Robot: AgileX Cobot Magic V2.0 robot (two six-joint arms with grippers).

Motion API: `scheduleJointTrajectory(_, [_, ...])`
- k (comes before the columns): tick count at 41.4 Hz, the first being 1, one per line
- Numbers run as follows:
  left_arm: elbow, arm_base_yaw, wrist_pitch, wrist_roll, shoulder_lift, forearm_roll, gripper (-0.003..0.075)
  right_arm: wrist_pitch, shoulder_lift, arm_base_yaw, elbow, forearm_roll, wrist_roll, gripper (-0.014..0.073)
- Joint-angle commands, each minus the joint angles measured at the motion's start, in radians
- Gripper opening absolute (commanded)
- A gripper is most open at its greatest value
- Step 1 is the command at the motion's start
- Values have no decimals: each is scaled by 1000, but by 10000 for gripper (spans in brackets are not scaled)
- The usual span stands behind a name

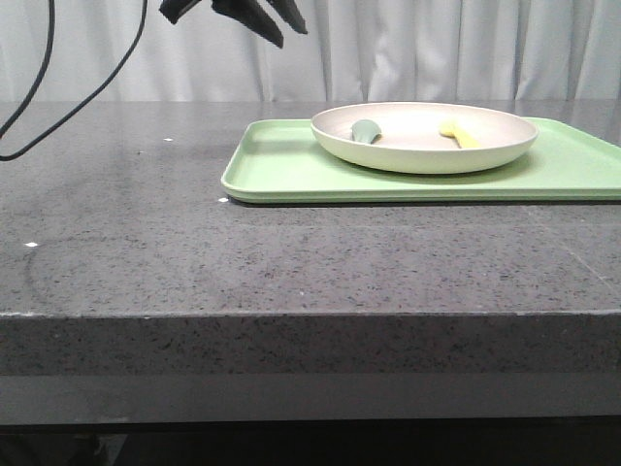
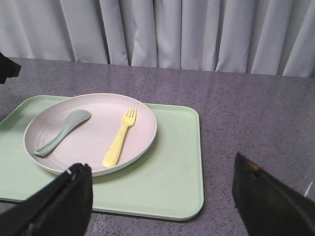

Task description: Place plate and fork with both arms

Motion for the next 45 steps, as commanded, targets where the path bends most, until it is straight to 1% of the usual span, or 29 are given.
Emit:
scheduleJointTrajectory(1, [-29,1,16,38,-84,-32,-18,-83,7,-1,-38,1,-5,603])
scheduleJointTrajectory(7, [19,1,16,48,-140,41,-18,-83,7,-1,-38,1,-5,603])
scheduleJointTrajectory(12, [119,1,16,52,-224,193,-18,-83,7,-1,-38,1,-5,603])
scheduleJointTrajectory(18, [278,6,16,52,-313,380,-18,-83,7,-1,-38,1,-5,603])
scheduleJointTrajectory(21, [368,24,1,52,-361,419,-18,-83,7,-1,-38,1,-5,603])
scheduleJointTrajectory(25, [480,55,-42,51,-432,421,-18,-83,7,-1,-38,1,-5,603])
scheduleJointTrajectory(32, [734,126,-184,51,-597,421,-18,-82,7,-1,-38,1,-5,603])
scheduleJointTrajectory(36, [894,167,-303,51,-712,421,-18,-82,7,-1,-38,1,-5,603])
scheduleJointTrajectory(40, [1081,196,-454,51,-851,423,-18,-81,7,-1,-38,1,-5,603])
scheduleJointTrajectory(45, [1307,198,-655,52,-1020,443,-18,-81,7,-1,-38,1,-5,603])
